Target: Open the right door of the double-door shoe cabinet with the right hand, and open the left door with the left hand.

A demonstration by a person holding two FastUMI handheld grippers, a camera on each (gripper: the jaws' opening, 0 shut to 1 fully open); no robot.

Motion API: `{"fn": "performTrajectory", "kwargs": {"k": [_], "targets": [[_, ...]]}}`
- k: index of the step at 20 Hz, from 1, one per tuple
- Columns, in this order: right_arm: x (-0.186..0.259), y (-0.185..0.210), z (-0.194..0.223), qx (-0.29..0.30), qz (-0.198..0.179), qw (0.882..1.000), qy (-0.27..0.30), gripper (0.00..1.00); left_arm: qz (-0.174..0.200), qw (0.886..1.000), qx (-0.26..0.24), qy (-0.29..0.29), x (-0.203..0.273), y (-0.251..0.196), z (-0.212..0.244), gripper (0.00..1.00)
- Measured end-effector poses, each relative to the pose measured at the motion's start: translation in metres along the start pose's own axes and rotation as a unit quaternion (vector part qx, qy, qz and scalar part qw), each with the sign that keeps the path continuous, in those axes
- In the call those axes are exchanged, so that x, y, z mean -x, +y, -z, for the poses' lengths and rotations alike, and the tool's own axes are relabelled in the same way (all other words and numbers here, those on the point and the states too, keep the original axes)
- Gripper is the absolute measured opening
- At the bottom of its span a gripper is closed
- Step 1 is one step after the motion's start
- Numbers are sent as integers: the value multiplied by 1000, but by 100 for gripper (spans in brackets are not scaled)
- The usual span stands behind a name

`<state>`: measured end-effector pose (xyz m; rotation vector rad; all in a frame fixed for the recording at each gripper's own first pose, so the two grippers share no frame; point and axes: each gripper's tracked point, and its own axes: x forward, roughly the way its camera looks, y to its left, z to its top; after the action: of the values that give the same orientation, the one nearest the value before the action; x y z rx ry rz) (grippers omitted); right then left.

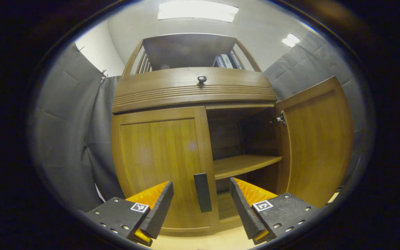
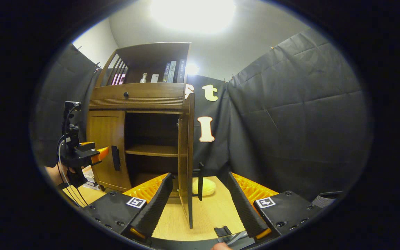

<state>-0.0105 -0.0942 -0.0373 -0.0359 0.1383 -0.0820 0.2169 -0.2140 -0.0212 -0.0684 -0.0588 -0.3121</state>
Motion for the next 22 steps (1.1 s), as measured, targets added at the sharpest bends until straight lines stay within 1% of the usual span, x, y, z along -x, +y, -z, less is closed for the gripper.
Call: {"fn": "performTrajectory", "kwargs": {"k": [1,2,3,4,6,7,8,14,16,17,18,19,20,21,22], "targets": [[3,-3,2,-2,6,1000,3,99,-1,1000,1,3,-4,1,4,94],[4,-6,5,-4,11,1000,8,97,-4,1000,0,5,-10,3,7,94],[7,-9,8,-8,16,1000,11,99,-6,1000,-1,9,-18,4,13,94],[9,-13,11,-11,20,1000,14,97,-8,1000,1,13,-25,5,19,94],[13,-19,14,-14,29,999,20,99,-9,1000,9,22,-40,5,32,94],[13,-22,15,-14,34,999,22,97,-11,1000,12,23,-48,7,37,95],[14,-23,16,-14,37,999,24,99,-12,999,15,28,-54,7,41,95],[15,-30,20,-12,45,998,30,97,-11,998,18,53,-83,5,65,95],[14,-30,20,-13,45,998,29,99,-7,997,24,68,-88,2,76,81],[13,-31,21,-12,45,999,29,97,-4,997,26,72,-90,-1,79,71],[13,-31,22,-13,44,999,30,97,-18,997,21,67,-93,3,80,61],[13,-32,23,-13,43,999,30,97,-12,997,22,67,-95,-1,80,51],[12,-33,24,-14,44,998,31,97,-13,998,19,67,-94,-1,79,40],[12,-33,25,-15,42,999,32,99,-7,998,18,66,-98,-5,80,37],[11,-32,26,-16,40,999,33,99,-18,997,18,67,-106,-2,78,34]]}}
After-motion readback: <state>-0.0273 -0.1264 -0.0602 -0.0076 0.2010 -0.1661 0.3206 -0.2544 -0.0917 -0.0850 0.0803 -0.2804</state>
